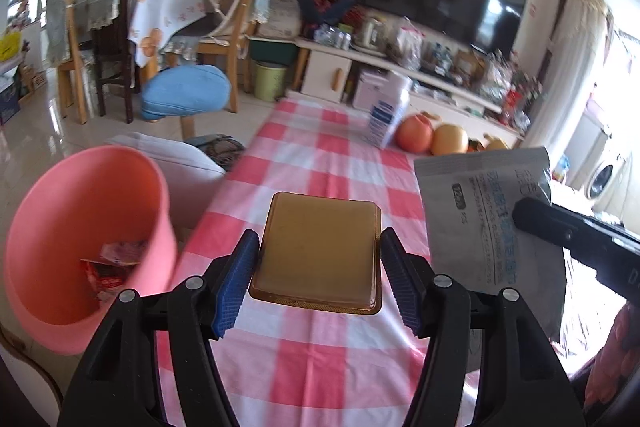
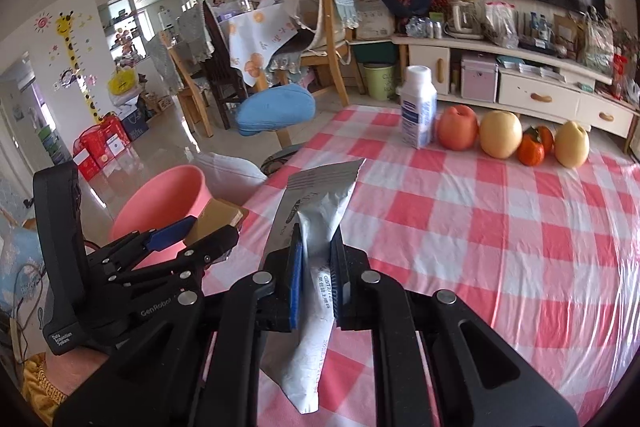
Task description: Collect trash
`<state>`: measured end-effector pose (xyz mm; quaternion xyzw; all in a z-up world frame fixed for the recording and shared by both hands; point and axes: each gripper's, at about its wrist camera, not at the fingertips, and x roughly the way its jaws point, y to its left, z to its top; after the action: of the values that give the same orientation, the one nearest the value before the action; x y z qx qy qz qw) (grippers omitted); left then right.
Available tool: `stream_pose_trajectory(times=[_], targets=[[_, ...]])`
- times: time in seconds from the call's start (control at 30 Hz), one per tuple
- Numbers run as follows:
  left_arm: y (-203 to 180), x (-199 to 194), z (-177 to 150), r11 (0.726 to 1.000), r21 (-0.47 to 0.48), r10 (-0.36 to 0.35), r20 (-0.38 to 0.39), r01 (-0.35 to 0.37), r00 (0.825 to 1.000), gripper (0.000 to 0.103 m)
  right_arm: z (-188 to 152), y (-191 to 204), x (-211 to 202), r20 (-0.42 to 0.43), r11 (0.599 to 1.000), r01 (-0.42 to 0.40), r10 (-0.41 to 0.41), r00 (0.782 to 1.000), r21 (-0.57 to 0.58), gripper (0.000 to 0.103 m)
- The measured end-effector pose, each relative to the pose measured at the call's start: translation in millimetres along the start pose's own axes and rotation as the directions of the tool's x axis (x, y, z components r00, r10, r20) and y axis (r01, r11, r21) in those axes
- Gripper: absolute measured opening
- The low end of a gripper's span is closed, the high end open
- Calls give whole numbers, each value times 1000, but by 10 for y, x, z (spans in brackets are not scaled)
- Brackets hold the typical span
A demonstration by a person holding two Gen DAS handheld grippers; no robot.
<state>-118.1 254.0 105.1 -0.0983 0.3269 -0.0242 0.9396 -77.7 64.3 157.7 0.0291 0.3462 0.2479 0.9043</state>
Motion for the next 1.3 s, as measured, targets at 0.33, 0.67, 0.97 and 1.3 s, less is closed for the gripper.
stream_pose_trajectory(times=[0.33, 0.67, 0.97, 1.3], targets=[[735, -162, 171, 975, -202, 109, 81, -90, 991, 64, 347, 624, 363, 8, 992, -83, 84, 996, -90, 13], [1713, -181, 210, 865, -450, 276, 56, -223, 959, 64, 723, 1530, 1020, 1, 962, -176, 180, 984, -211, 13], [2016, -31, 150, 791, -496, 390, -44, -359, 920, 89, 576, 1791, 1822, -132, 962, -198, 175, 976, -187, 46], [1600, 81, 221, 863, -258, 425, -92, -434, 900, 94, 332, 1103, 1351, -81, 989, -49, 38, 996, -141, 74]])
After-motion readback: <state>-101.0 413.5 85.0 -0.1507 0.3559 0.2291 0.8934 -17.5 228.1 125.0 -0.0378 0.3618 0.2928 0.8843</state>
